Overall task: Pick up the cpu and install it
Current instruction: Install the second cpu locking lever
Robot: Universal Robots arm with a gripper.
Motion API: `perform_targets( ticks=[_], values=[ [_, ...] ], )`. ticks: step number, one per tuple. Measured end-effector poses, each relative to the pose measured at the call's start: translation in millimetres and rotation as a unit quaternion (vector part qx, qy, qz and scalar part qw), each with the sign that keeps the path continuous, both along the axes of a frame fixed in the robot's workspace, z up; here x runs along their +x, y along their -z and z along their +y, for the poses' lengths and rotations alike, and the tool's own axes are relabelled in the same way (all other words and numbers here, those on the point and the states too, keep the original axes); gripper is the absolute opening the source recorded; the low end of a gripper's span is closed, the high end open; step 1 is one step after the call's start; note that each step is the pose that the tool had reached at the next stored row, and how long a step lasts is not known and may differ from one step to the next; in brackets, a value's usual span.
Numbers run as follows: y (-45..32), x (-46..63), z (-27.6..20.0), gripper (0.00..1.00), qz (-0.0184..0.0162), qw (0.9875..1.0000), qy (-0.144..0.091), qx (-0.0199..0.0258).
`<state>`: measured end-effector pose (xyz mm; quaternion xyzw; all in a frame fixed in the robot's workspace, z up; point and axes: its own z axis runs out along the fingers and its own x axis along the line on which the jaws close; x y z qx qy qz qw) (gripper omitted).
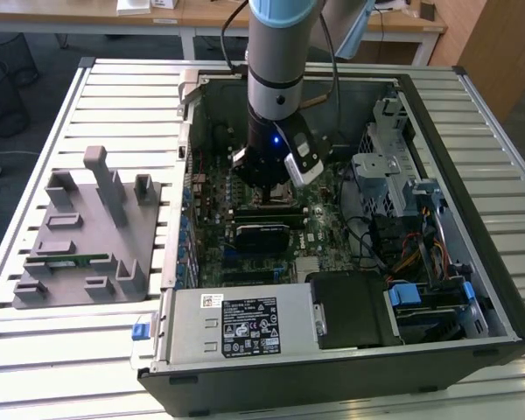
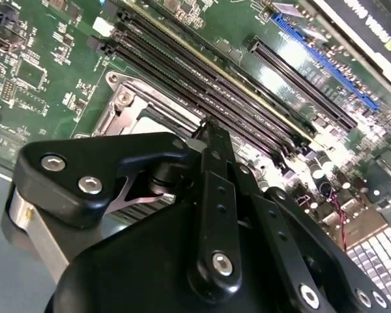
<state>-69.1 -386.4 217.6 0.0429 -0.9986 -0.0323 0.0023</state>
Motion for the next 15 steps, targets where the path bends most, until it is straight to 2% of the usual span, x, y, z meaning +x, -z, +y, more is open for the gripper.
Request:
perform_targets(
  ticks=[2,5,8,13,15],
  values=[
    [2.1,-0.2,-1.7,0.11,0.0001,1.0000,0.000,0.0028],
    [4.1,-1.8,-5.7,0.11,0.0000,0.9999,0.000,0.0124],
    [5.9,-5.2,-8.3,0.11,0.0000,0.9998,0.000,0.0199],
    [7.8,-10.6,-12.0,0.11,0.0001,0.9997,0.000,0.0239],
    [10.1,-14.1,-15.2,0.11,0.0001,0.9996,0.000,0.0291]
  ],
)
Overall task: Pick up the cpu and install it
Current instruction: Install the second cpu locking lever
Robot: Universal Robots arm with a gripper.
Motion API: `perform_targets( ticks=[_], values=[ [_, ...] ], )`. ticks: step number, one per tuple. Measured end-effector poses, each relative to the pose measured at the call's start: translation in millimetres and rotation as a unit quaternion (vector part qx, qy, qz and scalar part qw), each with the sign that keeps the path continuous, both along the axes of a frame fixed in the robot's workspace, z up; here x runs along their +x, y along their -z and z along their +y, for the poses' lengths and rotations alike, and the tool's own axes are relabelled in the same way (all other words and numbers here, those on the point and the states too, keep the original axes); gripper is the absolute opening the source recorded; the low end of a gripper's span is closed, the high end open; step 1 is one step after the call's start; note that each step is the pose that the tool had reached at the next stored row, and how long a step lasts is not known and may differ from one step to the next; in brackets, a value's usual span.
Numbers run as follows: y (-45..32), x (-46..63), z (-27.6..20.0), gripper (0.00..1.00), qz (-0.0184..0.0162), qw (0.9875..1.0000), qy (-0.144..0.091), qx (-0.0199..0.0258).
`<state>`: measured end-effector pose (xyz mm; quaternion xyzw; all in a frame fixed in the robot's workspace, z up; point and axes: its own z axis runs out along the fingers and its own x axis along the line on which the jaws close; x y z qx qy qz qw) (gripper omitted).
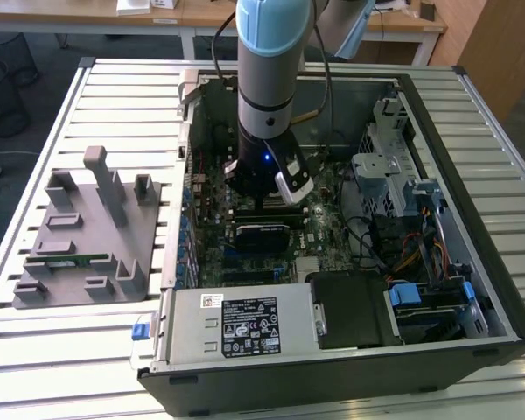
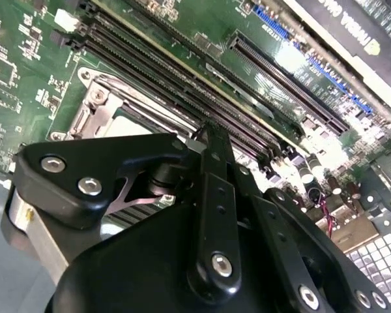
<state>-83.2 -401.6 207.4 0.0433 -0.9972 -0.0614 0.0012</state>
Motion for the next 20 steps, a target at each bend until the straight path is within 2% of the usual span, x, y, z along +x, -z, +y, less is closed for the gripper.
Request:
perform_targets(
  ticks=[6,8,13,20],
  values=[
    [1.9,-2.7,-3.3,0.11,0.0000,0.9999,0.000,0.0159],
    [3.0,-3.4,-4.4,0.11,0.0000,0.9998,0.000,0.0197],
    [5.8,-5.0,-6.4,0.11,0.0000,0.9997,0.000,0.0259],
    [8.5,-8.7,-6.9,0.11,0.0000,0.9991,0.000,0.0423]
  ],
)
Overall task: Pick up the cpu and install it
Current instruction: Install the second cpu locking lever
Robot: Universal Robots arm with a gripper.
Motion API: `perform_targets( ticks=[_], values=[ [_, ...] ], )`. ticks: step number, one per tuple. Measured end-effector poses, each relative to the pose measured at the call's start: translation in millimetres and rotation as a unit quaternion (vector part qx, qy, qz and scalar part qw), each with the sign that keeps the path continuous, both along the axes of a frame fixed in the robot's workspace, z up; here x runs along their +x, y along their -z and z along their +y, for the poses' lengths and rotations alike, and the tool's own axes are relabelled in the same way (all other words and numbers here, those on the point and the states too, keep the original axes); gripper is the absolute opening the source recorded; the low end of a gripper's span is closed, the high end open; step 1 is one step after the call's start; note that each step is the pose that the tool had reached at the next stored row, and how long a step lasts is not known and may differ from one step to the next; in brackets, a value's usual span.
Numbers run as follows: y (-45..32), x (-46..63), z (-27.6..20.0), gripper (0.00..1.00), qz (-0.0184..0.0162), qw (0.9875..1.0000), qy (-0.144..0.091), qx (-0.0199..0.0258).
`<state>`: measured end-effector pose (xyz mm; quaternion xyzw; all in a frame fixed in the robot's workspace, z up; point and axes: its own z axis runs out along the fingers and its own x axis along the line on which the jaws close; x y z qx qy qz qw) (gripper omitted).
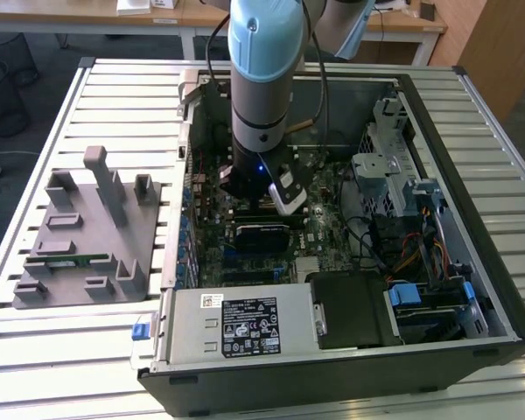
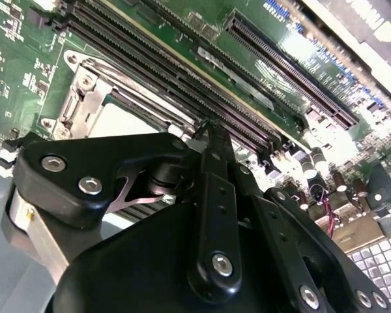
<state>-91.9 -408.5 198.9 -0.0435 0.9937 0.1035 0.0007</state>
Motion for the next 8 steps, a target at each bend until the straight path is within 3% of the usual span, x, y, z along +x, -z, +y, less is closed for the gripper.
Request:
perform_targets(
  ticks=[8],
  values=[
    [3.8,-3.4,-0.1,0.11,0.0002,0.9999,0.000,0.0113]
  ],
)
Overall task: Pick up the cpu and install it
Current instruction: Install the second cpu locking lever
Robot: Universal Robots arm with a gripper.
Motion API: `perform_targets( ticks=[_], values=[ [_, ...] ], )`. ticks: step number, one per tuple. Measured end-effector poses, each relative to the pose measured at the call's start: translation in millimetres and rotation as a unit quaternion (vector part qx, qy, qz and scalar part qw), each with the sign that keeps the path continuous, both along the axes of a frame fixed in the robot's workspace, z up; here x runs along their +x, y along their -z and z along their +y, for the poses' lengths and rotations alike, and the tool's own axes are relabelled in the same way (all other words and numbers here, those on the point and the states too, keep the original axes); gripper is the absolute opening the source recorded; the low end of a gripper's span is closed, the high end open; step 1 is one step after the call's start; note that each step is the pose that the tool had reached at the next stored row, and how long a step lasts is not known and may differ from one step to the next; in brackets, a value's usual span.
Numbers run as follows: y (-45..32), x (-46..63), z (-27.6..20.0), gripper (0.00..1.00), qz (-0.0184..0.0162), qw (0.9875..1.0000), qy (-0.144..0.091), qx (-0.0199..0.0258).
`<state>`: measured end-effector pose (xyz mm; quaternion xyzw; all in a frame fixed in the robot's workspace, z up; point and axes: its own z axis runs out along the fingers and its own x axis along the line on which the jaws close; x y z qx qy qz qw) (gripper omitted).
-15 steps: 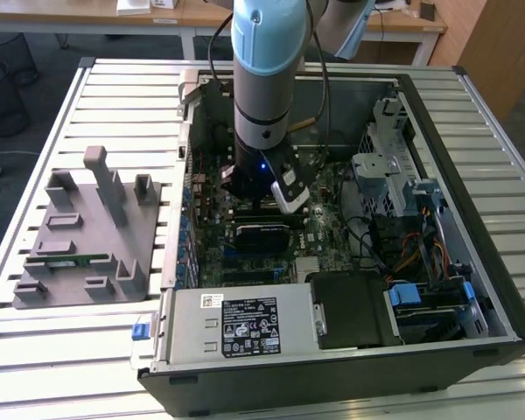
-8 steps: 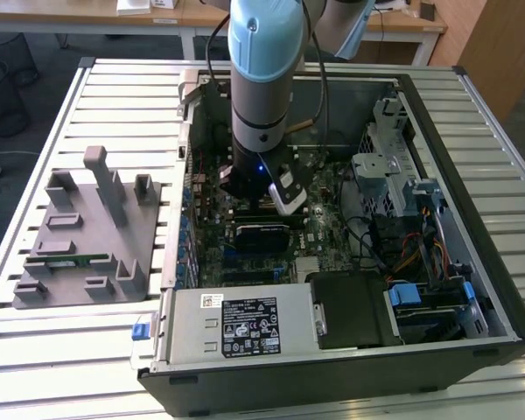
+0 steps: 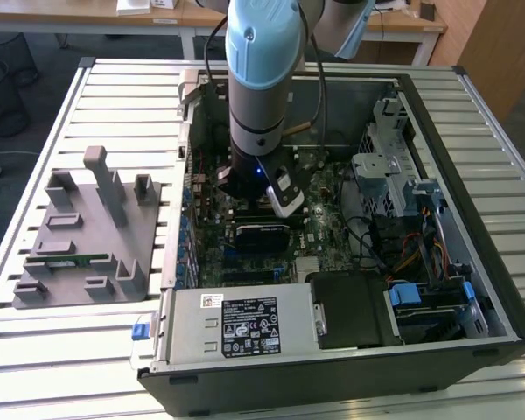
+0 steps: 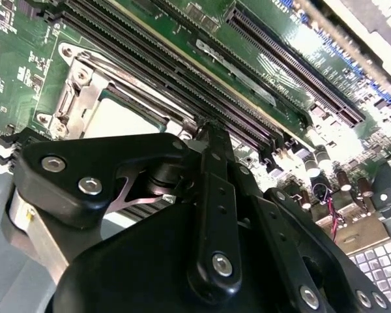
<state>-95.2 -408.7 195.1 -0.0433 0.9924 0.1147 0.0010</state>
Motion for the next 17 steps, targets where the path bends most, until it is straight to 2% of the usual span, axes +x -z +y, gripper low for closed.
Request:
perform_targets(
  ticks=[4,10,14,17],
  values=[
    [0.7,-1.4,0.0,0.11,-0.0001,1.0000,0.000,0.0069],
    [1.4,-1.8,0.1,0.11,-0.0001,0.9999,0.000,0.0122],
    [0.7,-1.7,0.2,0.11,-0.0003,0.9999,0.000,0.0130],
    [-4.6,-1.6,0.3,0.11,-0.0004,0.9999,0.000,0.0131]
  ],
)
